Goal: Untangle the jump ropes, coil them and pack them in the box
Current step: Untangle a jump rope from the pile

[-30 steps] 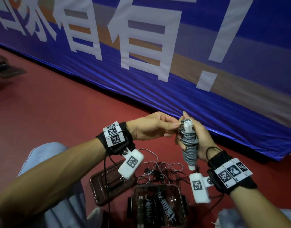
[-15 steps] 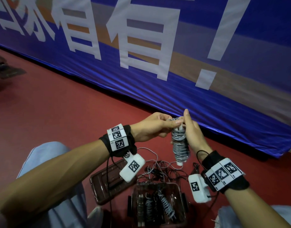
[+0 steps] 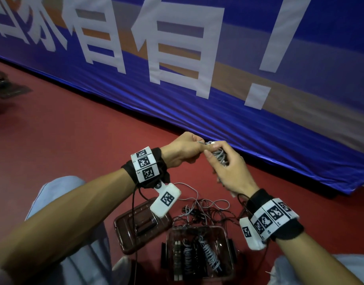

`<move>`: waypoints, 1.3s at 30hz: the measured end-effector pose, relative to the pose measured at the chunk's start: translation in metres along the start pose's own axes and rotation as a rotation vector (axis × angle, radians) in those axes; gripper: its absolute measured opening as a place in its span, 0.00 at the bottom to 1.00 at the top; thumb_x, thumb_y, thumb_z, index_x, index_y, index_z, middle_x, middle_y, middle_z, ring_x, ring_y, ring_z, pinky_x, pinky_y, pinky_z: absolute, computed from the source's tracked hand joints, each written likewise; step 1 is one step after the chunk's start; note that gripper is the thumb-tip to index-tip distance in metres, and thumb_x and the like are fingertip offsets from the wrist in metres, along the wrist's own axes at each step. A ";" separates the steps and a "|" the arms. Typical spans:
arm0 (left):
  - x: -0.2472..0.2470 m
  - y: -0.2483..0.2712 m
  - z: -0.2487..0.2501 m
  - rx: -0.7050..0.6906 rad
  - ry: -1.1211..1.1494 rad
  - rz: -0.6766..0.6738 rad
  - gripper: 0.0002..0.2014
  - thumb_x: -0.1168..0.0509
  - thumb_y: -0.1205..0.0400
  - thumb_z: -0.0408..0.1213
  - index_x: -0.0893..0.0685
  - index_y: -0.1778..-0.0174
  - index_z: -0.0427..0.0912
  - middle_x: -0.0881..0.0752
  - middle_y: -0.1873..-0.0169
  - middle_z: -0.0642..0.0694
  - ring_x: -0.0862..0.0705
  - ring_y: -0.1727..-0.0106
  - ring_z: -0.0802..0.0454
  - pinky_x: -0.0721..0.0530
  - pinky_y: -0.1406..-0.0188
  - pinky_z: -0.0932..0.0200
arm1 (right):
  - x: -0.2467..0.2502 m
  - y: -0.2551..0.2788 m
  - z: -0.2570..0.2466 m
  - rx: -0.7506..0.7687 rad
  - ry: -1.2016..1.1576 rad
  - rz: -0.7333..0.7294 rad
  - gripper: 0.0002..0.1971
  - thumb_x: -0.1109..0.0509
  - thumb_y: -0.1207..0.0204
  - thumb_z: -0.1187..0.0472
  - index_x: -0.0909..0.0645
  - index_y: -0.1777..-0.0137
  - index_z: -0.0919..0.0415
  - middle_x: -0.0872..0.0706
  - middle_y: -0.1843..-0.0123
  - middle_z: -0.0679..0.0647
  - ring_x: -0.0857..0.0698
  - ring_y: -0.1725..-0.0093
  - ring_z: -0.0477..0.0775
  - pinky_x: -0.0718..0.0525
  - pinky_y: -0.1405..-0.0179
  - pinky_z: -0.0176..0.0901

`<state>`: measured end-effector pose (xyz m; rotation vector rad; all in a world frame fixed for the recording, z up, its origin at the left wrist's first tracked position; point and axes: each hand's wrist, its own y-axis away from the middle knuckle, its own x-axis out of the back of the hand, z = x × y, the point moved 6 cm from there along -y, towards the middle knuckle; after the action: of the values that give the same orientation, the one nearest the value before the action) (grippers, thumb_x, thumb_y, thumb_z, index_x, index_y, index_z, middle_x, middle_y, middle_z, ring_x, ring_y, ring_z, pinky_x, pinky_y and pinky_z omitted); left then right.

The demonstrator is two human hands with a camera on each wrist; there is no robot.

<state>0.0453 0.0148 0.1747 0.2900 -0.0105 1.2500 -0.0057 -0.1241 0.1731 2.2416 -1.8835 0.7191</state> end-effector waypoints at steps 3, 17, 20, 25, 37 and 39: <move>0.000 0.000 -0.005 0.014 -0.109 0.016 0.31 0.21 0.24 0.50 0.38 0.79 0.50 0.39 0.79 0.48 0.44 0.78 0.52 0.44 0.79 0.60 | 0.002 0.002 0.002 0.023 0.151 0.024 0.14 0.30 0.18 0.37 0.21 0.39 0.41 0.13 0.65 0.43 0.18 0.73 0.44 0.20 0.76 0.43; -0.006 0.002 -0.015 0.031 -0.092 -0.010 0.27 0.24 0.21 0.51 0.30 0.81 0.50 0.35 0.81 0.52 0.41 0.79 0.55 0.43 0.79 0.61 | 0.004 0.008 0.006 0.097 0.725 0.180 0.18 0.31 0.19 0.42 0.31 0.35 0.43 0.11 0.56 0.47 0.10 0.60 0.60 0.15 0.67 0.51; -0.008 0.001 -0.015 -0.074 -0.240 0.184 0.31 0.22 0.23 0.53 0.31 0.86 0.48 0.35 0.85 0.57 0.40 0.81 0.57 0.42 0.79 0.60 | -0.001 0.007 0.013 0.037 0.797 0.222 0.17 0.30 0.19 0.42 0.32 0.43 0.50 0.10 0.56 0.51 0.10 0.58 0.66 0.22 0.67 0.50; -0.012 -0.007 -0.023 -0.138 -0.243 0.201 0.32 0.22 0.24 0.54 0.35 0.82 0.48 0.35 0.82 0.55 0.40 0.79 0.57 0.41 0.78 0.59 | 0.002 0.005 0.025 -0.070 0.757 0.193 0.18 0.31 0.20 0.38 0.31 0.47 0.50 0.11 0.58 0.53 0.11 0.57 0.67 0.16 0.64 0.55; -0.023 0.003 0.002 -0.544 -0.091 0.100 0.08 0.31 0.14 0.37 0.11 0.53 0.37 0.09 0.57 0.47 0.12 0.54 0.54 0.17 0.50 0.60 | 0.010 -0.004 0.055 -0.338 -0.098 0.075 0.13 0.25 0.26 0.64 0.19 0.42 0.57 0.15 0.62 0.57 0.10 0.67 0.60 0.09 0.62 0.56; -0.022 0.005 0.005 -0.567 -0.190 0.140 0.13 0.36 0.11 0.41 0.14 0.58 0.39 0.11 0.62 0.51 0.14 0.59 0.59 0.20 0.54 0.64 | 0.007 -0.001 0.054 -0.318 -0.064 0.045 0.11 0.26 0.27 0.65 0.20 0.46 0.56 0.16 0.66 0.55 0.11 0.70 0.59 0.10 0.64 0.59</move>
<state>0.0348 -0.0053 0.1766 -0.0882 -0.5473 1.2996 0.0113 -0.1509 0.1288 2.0508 -1.9241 0.3259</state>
